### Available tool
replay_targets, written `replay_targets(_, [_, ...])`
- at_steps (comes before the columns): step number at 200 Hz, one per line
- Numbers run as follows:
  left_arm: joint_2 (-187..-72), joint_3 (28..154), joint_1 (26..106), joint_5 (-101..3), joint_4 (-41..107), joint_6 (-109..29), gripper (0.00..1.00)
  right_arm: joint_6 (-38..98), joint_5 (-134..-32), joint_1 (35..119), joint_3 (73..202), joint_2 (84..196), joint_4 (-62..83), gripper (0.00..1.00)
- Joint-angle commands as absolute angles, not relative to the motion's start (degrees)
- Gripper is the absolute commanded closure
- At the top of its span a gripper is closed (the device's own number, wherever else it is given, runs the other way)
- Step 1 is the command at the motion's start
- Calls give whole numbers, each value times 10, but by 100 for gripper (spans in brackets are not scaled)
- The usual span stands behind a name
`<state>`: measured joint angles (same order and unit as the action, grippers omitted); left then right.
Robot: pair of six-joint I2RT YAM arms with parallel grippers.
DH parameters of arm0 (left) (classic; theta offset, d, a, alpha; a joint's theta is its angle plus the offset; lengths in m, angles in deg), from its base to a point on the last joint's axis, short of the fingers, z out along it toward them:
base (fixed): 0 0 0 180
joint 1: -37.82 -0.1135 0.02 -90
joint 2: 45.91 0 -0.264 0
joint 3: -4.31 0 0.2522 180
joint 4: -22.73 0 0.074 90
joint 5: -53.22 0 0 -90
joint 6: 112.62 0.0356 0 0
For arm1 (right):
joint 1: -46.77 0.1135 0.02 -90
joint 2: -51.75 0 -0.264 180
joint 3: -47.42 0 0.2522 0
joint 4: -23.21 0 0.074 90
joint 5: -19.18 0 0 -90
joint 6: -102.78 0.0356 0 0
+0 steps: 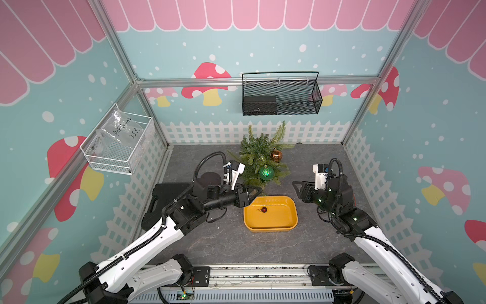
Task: Decorate the small christmas tree with ornaments
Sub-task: Hang an ornament on the christmas tree, then pick up an ornament from the container.
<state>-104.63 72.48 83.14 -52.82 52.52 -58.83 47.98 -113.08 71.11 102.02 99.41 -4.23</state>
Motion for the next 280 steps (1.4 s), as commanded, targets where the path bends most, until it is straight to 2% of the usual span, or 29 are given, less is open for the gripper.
replay_targets(1, [-1066,682,888,-422,541,-557,46,420,-1133,712,986,982,-97,48])
replay_targets(35, [-1131,636,964,-317,465,-540,43,425,-1123,712,947,965,-66,48])
replay_targets(73, [-1212,612,978,-255,381,-531,38,429,-1118,712,934,960,-48,48])
replay_targets(107, [-1287,637,978,-228,383,-550,34,429,-1113,712,937,957,-44,48])
replay_targets(156, [-1375,694,979,-189,417,-571,36,428,-1118,712,935,960,-40,48])
replay_targets(233, [-1460,753,979,-132,464,-587,44,428,-1123,712,934,957,-37,48])
replay_targets(280, [-1501,776,977,-121,487,-596,44,431,-1124,712,934,956,-37,48])
